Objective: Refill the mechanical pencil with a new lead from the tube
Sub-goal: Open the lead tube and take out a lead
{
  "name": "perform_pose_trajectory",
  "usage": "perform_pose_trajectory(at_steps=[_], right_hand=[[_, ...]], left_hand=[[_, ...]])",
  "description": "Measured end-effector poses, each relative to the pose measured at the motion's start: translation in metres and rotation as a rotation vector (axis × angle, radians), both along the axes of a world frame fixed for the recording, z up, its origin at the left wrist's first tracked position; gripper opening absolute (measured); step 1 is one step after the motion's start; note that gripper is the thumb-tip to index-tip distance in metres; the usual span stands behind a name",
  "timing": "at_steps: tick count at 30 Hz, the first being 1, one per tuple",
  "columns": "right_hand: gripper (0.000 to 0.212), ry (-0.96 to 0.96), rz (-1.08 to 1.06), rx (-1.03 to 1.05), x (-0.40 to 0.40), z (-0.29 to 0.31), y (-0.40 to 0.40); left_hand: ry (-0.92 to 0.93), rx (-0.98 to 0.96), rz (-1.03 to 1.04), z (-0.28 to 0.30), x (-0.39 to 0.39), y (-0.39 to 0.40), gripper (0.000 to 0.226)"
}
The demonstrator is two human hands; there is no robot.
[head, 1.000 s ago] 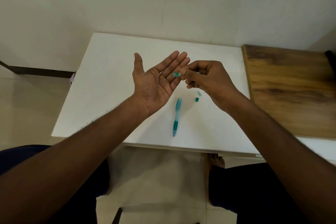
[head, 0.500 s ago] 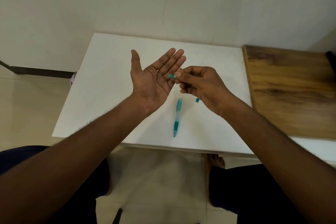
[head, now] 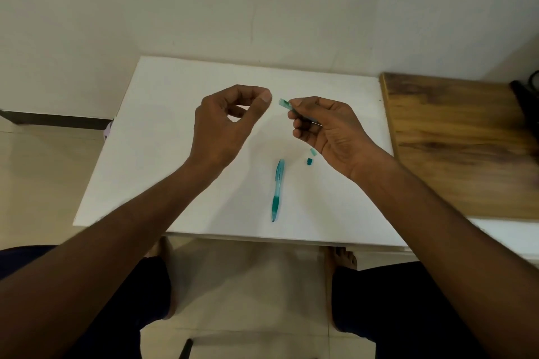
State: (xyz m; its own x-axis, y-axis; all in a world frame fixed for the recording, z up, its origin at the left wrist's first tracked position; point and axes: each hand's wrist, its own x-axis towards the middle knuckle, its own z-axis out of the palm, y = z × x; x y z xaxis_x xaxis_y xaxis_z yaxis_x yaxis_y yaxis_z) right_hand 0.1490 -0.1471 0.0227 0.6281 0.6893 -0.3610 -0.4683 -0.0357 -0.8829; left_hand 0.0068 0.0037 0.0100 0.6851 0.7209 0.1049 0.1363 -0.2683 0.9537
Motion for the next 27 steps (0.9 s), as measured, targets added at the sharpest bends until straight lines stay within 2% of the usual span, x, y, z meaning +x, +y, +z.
perform_pose_trajectory(at_steps=[2,3,4,6,8,9,11,15,20,24,27], right_hand=[[0.007,-0.07,0.0,-0.039,-0.002,0.0,0.001],[0.006,-0.164,0.001,-0.08,-0.002,0.001,0.0],[0.005,-0.317,0.005,-0.143,-0.002,0.001,-0.001],[0.004,-0.68,0.053,-0.273,-0.004,0.002,-0.004],[0.006,-0.917,0.172,-0.339,-0.012,0.001,-0.006],[0.006,-0.986,0.229,-0.356,-0.018,0.0,-0.006],[0.006,-1.057,0.276,-0.366,-0.029,-0.002,-0.004],[0.005,-1.033,0.242,-0.39,-0.027,-0.002,-0.002],[0.008,-0.796,0.171,-0.361,-0.02,0.0,0.001],[0.016,-0.666,0.121,-0.334,-0.02,-0.002,0.004],[0.015,-0.581,0.106,-0.266,-0.018,-0.001,0.004]], left_hand=[[0.019,-0.038,-0.024,-0.001,0.002,-0.002,0.026],[0.03,-0.111,-0.028,-0.004,0.003,-0.003,0.028],[0.041,-0.249,-0.022,-0.006,0.004,-0.006,0.033],[0.023,-0.719,-0.003,-0.01,0.005,-0.014,0.055],[-0.059,-1.148,-0.004,-0.016,0.003,-0.023,0.078],[-0.097,-1.248,-0.02,-0.02,0.002,-0.026,0.086],[-0.156,-1.314,-0.065,-0.021,0.0,-0.03,0.094],[-0.309,-1.368,-0.137,-0.015,0.002,-0.026,0.096],[-0.435,-1.368,-0.208,-0.008,0.003,-0.02,0.1],[-0.454,-1.344,-0.238,-0.005,0.003,-0.018,0.103],[-0.393,-1.293,-0.196,0.001,0.004,-0.016,0.096]])
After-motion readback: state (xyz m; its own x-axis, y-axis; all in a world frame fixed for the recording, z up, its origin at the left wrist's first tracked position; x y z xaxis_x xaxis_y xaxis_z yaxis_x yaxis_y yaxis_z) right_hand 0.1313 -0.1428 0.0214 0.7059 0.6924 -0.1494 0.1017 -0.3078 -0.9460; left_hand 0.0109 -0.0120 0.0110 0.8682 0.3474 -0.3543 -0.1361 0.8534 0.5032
